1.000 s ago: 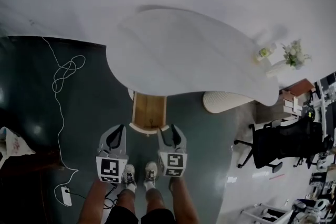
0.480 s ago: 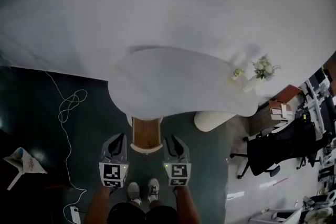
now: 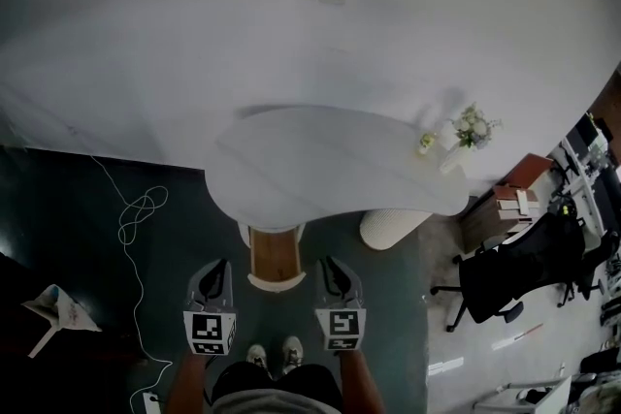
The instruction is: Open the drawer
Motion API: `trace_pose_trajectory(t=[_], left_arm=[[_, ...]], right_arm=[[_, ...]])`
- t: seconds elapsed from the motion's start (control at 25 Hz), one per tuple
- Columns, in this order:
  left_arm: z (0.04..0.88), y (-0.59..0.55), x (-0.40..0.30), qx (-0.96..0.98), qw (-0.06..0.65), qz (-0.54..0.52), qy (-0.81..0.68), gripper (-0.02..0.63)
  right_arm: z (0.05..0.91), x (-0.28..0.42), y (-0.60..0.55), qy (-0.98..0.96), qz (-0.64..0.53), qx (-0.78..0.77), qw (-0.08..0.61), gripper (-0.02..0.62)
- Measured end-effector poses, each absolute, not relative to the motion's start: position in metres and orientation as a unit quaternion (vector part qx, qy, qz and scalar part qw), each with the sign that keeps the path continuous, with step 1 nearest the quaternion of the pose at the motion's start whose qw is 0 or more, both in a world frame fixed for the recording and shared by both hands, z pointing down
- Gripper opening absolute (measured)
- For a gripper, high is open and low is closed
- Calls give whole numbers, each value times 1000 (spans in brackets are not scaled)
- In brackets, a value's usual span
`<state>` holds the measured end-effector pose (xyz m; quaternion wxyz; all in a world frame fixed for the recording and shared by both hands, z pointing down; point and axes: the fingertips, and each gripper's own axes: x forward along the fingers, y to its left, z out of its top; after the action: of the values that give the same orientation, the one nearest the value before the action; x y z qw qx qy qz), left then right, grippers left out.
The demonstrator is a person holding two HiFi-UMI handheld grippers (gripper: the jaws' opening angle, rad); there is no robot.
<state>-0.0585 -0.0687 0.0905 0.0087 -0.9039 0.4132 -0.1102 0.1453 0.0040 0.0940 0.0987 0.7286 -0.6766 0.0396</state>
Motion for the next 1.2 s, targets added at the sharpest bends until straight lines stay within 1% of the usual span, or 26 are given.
trace_pose_trajectory(t=[0.16, 0.24, 1.2], left_arm=[[87, -61, -64, -903, 15, -114, 413, 9], [83, -60, -67, -902, 14, -113, 416, 9], [70, -78, -59, -901, 19, -99, 422, 9]], right_arm=[[89, 149, 18, -666, 26, 738, 100, 18], [87, 149, 22, -666, 22, 739, 101, 7], [72, 155, 8, -669, 3, 738, 93, 6]])
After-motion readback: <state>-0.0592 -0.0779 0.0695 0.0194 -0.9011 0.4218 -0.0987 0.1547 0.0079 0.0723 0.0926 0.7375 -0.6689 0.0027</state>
